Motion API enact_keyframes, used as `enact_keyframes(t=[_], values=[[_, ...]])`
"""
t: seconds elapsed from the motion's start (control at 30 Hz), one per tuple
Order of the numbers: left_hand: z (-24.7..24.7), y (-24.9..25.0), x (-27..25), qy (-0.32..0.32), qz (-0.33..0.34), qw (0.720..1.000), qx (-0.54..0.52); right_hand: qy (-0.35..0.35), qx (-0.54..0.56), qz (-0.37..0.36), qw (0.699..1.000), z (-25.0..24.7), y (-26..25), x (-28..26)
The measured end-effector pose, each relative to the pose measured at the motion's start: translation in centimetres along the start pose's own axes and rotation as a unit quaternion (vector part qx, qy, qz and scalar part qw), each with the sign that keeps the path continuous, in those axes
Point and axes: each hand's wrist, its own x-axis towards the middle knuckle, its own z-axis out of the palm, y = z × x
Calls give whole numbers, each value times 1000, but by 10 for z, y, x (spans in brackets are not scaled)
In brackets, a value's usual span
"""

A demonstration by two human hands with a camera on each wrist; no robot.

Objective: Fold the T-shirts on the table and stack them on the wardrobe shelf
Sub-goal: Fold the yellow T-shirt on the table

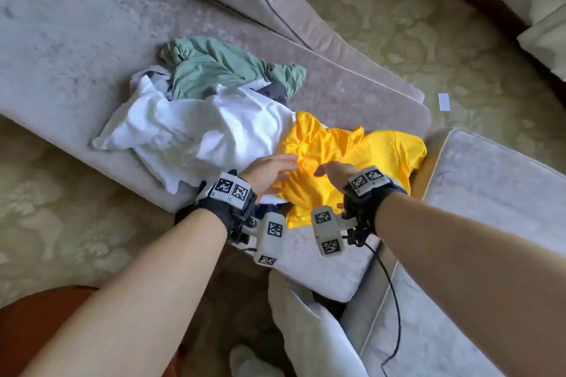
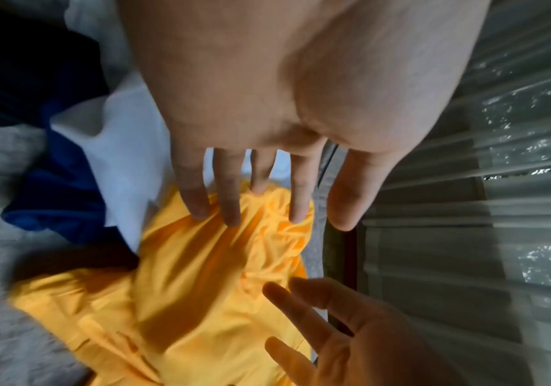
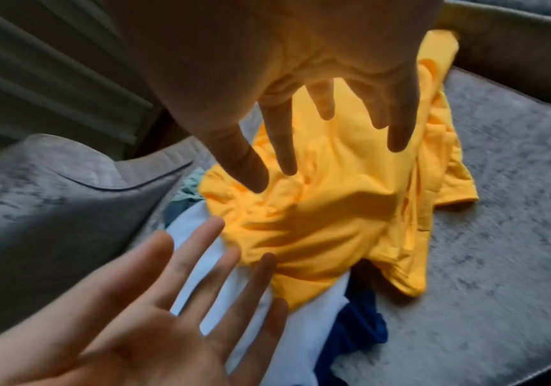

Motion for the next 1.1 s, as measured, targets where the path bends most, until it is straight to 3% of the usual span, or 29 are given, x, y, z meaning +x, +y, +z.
enact_keyframes(t=[0.2,0.3,0.43,0.57,0.8,0.97,1.1], values=[[14,-44,36,39,57,992,104,-43,54,9,998,42,26,64],[12,-55,41,61,92,985,135,-45,107,-17,993,57,31,85],[-2,-62,40,109,164,964,176,-53,87,-70,992,64,32,101],[-15,-64,30,163,229,938,201,54,121,-101,986,62,21,83],[-7,-52,-16,273,362,880,144,127,281,-308,900,51,22,2],[26,-71,-105,343,454,816,101,114,286,-468,828,46,61,-67],[69,-91,-191,361,505,781,68,89,299,-560,768,38,111,-141]])
